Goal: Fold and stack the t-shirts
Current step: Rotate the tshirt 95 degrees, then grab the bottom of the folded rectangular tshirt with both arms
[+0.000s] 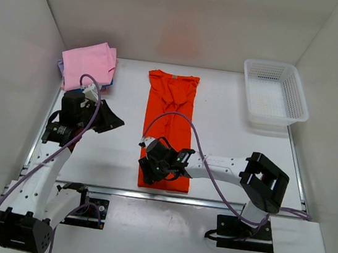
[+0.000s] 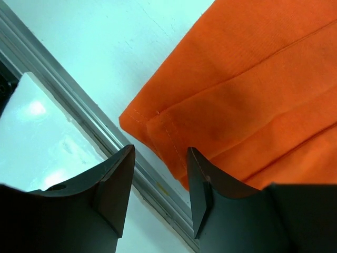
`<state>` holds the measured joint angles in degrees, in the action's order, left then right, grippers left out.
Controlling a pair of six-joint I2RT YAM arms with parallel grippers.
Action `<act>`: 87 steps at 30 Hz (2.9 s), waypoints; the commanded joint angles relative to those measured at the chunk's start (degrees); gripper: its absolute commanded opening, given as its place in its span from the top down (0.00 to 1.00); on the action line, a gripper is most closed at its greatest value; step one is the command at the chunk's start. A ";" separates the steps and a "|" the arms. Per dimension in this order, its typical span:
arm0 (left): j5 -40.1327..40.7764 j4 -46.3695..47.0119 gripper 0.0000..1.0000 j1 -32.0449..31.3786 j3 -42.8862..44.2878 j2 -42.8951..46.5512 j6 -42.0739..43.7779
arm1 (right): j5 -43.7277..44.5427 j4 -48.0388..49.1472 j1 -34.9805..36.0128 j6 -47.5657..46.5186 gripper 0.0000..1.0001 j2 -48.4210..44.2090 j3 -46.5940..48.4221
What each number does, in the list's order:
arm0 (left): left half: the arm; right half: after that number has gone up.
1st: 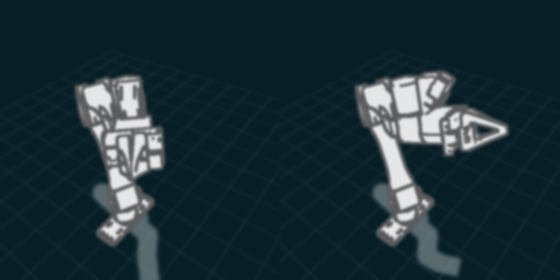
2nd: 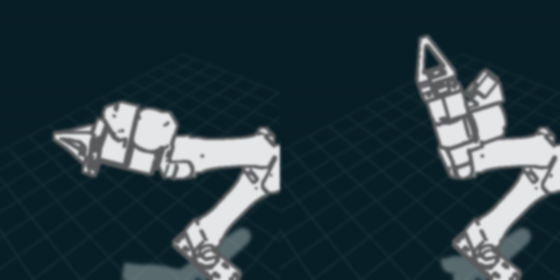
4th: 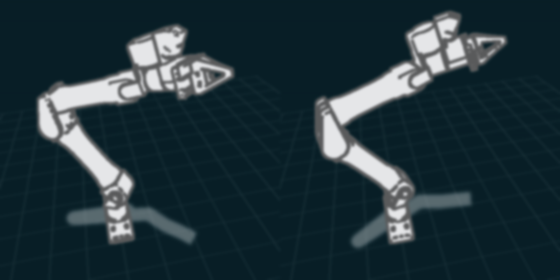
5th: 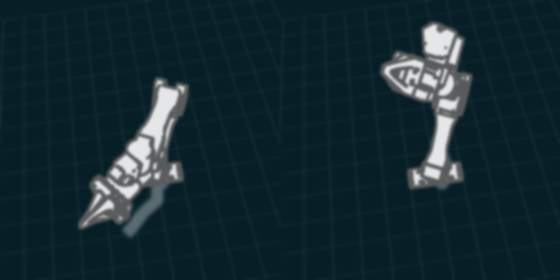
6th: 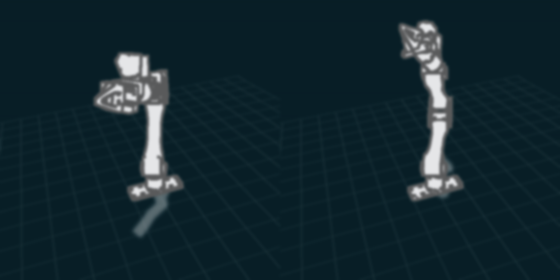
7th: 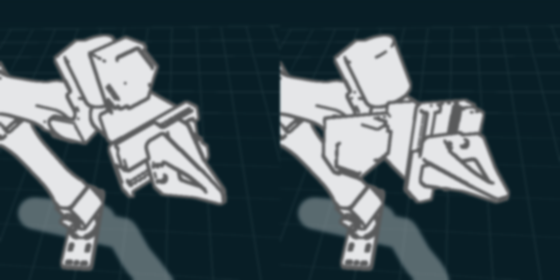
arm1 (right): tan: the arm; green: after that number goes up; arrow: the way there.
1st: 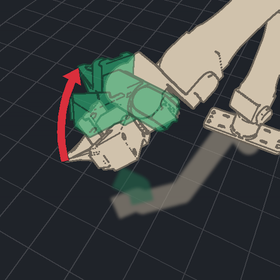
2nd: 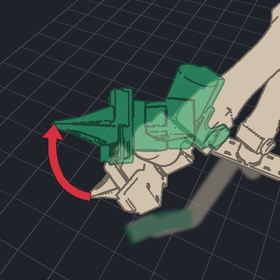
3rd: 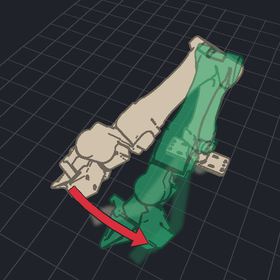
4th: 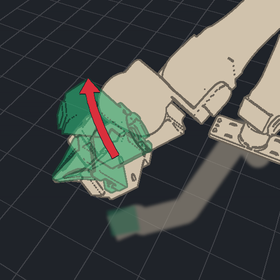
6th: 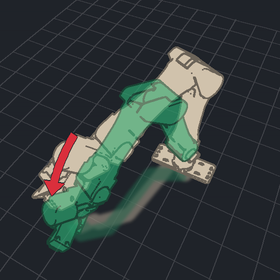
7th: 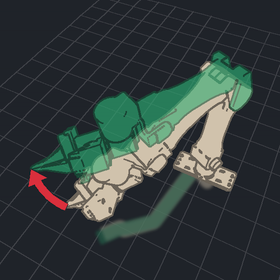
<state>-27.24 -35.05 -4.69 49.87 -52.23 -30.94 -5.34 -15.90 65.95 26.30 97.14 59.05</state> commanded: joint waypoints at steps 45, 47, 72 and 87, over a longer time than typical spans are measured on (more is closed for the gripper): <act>0.26 1.57 0.72 -8.49 -14.53 5.47 -0.26 | 6.57 2.20 -6.88 27.58 0.84 -34.99 -28.11; 2.53 0.08 0.72 -12.26 -15.94 5.91 -0.09 | 5.70 0.00 -9.33 26.17 0.83 -36.58 -28.55; 7.82 24.58 0.66 -35.82 -35.72 0.47 -21.44 | -9.42 -3.27 -25.96 22.12 0.62 -41.33 -39.18; 13.27 33.47 0.62 -41.98 -33.52 -10.87 -25.66 | -13.20 4.21 -24.56 24.14 0.62 -34.74 -39.19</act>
<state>-17.04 -3.60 -46.11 14.68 -62.02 -55.72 -18.31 -13.23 41.12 49.98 61.17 20.25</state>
